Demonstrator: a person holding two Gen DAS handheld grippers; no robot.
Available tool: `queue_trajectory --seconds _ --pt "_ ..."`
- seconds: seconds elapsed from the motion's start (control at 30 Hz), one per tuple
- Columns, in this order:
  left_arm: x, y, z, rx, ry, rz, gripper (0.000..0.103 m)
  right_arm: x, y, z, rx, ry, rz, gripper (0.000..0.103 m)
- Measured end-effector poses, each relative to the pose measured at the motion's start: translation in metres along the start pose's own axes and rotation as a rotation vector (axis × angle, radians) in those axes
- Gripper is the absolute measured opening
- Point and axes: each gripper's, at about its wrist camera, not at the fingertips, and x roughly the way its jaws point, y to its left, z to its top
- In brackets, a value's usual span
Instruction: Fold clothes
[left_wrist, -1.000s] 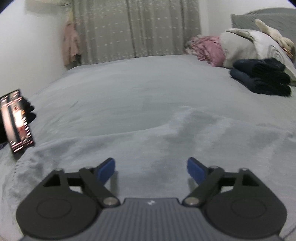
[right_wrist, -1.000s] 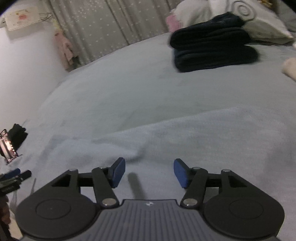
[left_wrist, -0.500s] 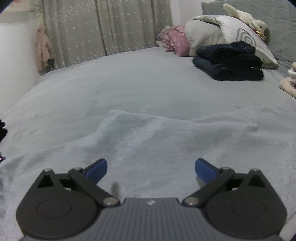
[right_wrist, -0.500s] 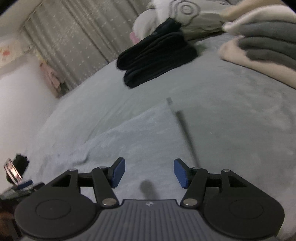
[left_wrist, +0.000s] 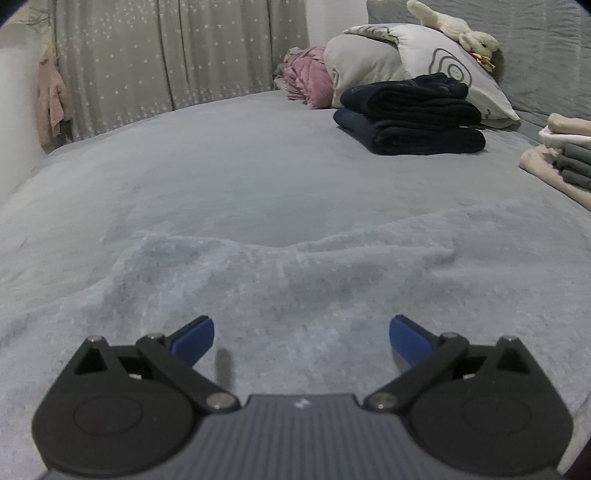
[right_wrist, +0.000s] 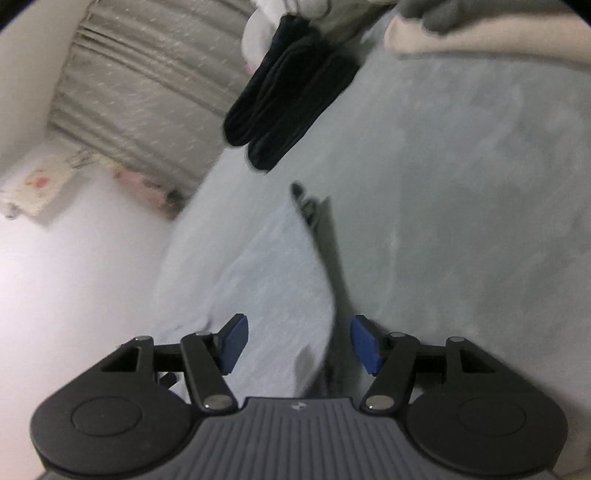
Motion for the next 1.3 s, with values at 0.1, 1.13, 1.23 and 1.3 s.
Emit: queue_trajectory --seconds 0.1,1.13,1.23,1.3 --pt "-0.001 -0.002 0.001 -0.003 -0.002 -0.011 0.102 0.001 -0.005 -0.002 -0.005 0.007 0.028 0.048" --pt "-0.016 0.171 -0.059 -0.638 0.019 -0.571 0.079 0.190 0.217 -0.072 -0.455 0.299 0.080 0.009" --pt "-0.016 0.176 -0.066 -0.659 0.002 -0.615 0.079 0.198 0.227 -0.076 -0.482 0.303 0.082 0.009" --pt "-0.014 0.177 -0.068 -0.671 -0.003 -0.655 0.081 0.198 0.234 -0.080 -0.512 0.301 0.084 0.009"
